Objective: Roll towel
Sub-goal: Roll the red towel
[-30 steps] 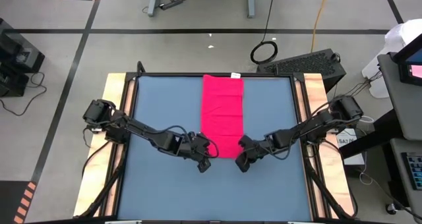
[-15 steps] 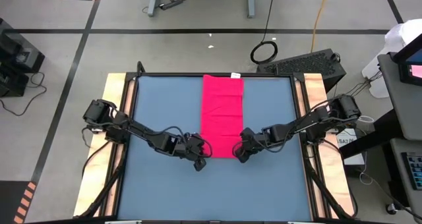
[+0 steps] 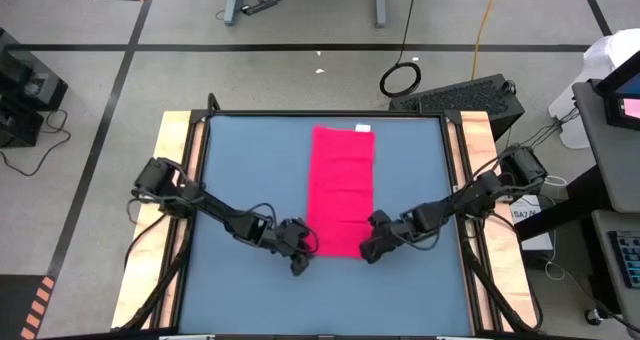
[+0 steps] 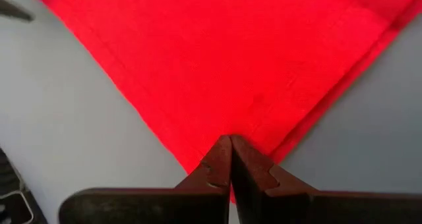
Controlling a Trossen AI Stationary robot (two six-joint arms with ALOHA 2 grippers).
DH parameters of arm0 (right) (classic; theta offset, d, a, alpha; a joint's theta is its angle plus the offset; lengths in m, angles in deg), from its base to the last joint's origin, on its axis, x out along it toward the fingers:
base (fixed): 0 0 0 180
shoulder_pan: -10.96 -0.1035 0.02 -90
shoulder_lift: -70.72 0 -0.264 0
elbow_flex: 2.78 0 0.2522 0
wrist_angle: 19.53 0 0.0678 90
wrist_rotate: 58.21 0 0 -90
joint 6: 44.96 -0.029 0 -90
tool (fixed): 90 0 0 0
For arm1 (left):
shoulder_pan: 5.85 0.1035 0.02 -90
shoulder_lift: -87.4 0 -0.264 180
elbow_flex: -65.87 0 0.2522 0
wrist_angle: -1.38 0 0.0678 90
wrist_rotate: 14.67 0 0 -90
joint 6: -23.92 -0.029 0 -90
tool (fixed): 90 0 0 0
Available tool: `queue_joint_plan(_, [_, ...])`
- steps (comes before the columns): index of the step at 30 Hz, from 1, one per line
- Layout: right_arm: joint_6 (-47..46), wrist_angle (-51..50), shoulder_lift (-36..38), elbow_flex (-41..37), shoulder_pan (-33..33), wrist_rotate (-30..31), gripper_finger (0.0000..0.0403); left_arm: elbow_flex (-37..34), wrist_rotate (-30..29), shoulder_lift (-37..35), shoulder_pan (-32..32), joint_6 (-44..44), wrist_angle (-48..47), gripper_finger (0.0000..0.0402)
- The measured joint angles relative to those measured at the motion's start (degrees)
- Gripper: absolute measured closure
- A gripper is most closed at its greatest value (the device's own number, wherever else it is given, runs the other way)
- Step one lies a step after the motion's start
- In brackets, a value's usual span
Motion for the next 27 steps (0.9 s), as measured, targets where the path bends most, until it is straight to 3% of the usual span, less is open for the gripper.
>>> queue_joint_plan(7, [0.3, 1.3, 1.0, -0.2, -1.7, -0.9, 0.0403, 0.7, 4.4, -1.0, -3.8, 2.6, 2.4, 0.0236])
queue_joint_plan(16, [4.3, 2.3, 7.1, -0.3, -1.7, -3.3, 0.0403, 2.4, 4.3, -3.7, -7.3, 6.7, 1.8, 0.0236])
queue_joint_plan(23, [18.8, -1.3, 12.5, -0.2, -2.9, -10.8, 0.0403, 7.2, 2.2, -6.1, -7.7, 5.3, -1.6, 0.0236])
queue_joint_plan(27, [24.0, -2.2, 14.3, -0.2, -4.2, -9.4, 0.0403, 11.5, 1.2, -6.8, -7.7, 0.4, -8.2, 0.0236])
